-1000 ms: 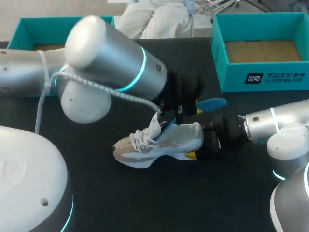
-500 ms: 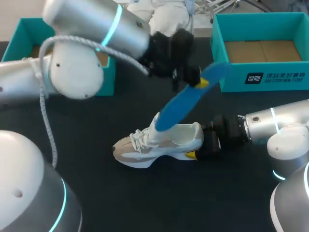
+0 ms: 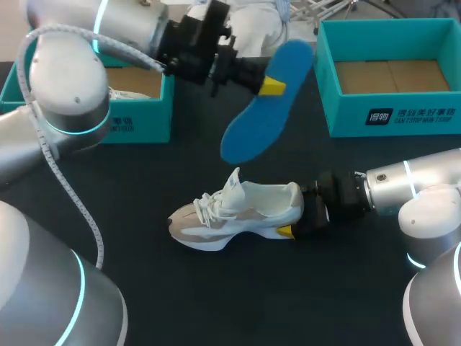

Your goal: Take the shoe out of the shoebox, open the shoe tongue, remove and reinsert the insole, then place the shoe into the shoebox

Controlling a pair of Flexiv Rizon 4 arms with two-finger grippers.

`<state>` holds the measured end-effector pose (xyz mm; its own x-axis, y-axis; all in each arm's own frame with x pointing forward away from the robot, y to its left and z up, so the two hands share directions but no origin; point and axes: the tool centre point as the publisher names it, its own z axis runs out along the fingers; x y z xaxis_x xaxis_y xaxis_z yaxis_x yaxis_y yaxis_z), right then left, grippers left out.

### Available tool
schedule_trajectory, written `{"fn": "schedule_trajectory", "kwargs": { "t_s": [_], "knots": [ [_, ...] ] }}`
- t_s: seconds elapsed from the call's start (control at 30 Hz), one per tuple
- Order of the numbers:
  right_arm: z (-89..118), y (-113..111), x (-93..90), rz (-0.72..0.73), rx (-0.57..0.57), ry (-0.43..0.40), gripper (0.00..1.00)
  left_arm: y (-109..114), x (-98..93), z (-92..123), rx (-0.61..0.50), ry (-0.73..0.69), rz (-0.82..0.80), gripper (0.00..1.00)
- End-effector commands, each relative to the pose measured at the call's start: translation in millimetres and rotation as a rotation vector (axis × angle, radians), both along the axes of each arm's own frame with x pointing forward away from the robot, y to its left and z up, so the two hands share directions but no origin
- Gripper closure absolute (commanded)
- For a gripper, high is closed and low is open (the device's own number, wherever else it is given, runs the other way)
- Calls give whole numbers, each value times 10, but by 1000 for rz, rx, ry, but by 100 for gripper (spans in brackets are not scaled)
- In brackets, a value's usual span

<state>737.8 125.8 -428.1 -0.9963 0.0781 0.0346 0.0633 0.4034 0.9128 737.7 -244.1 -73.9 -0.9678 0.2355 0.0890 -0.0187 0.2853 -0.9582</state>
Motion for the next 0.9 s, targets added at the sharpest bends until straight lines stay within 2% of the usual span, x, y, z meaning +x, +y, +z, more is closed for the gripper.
{"fn": "schedule_trajectory", "kwargs": {
  "t_s": [0.03,0.53,0.67,0.8,0.9],
  "knots": [
    [-114,48,22,-1,-5,1,100,87,47,4,-6,10,-38,100],
    [-114,48,22,-1,-5,1,100,87,47,4,-6,10,-38,100],
    [-114,48,22,-1,-5,1,100,78,-119,242,-105,107,84,100],
    [-114,48,22,-1,-5,1,100,32,-240,471,-176,183,129,100],
    [-114,48,22,-1,-5,1,100,-7,-335,638,-229,294,173,100]
  ]
}}
